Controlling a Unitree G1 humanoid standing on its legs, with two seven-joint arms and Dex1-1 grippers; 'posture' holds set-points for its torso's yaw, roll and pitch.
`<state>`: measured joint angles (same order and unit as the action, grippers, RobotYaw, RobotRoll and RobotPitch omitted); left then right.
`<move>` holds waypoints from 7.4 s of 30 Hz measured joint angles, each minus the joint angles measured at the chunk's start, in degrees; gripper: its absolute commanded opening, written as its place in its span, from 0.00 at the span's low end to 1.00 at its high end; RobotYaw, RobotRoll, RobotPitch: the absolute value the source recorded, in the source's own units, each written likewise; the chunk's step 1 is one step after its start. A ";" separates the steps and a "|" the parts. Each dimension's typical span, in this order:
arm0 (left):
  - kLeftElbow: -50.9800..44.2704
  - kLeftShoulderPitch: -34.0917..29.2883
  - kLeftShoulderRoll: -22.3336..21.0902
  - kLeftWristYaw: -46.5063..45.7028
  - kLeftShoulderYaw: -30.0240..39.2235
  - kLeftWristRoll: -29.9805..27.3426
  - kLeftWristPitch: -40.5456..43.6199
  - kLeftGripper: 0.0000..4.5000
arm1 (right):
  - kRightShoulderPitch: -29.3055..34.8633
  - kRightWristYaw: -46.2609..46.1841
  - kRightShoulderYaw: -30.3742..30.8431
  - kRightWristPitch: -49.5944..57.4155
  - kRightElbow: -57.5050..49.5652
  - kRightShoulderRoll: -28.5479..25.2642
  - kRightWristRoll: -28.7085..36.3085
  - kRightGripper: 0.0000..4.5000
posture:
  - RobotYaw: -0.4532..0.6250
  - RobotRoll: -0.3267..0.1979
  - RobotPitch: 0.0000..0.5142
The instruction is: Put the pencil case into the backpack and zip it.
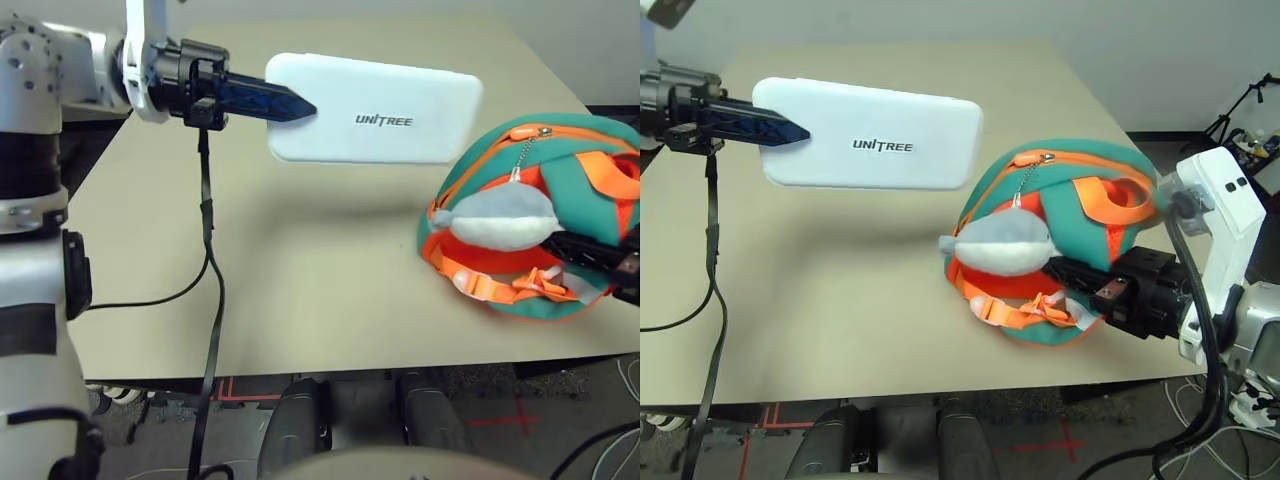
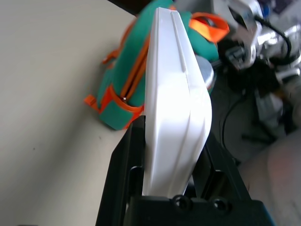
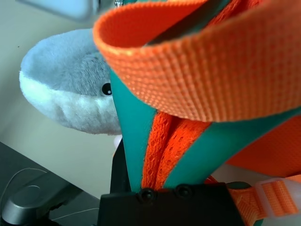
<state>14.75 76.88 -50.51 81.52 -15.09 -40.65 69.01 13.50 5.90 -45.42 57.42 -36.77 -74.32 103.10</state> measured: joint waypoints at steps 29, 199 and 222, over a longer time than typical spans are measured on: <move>10.95 1.92 13.82 9.28 -10.80 15.66 -16.74 0.31 | -7.60 -0.78 6.73 -0.55 0.57 0.96 -2.08 0.03 | 0.24 0.62 0.21; 29.66 2.53 33.73 0.54 3.03 29.86 -34.88 0.00 | -30.42 3.41 28.42 0.21 6.84 11.96 -15.17 0.03 | 0.28 0.62 0.19; 36.26 2.39 40.66 -0.99 1.87 32.45 -38.94 0.00 | -29.96 1.11 27.85 0.19 6.01 12.08 -13.18 0.03 | 0.24 0.62 0.22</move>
<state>51.01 79.28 -9.85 80.52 -13.22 -8.20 30.07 -16.46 7.01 -17.57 57.61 -30.76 -62.23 89.92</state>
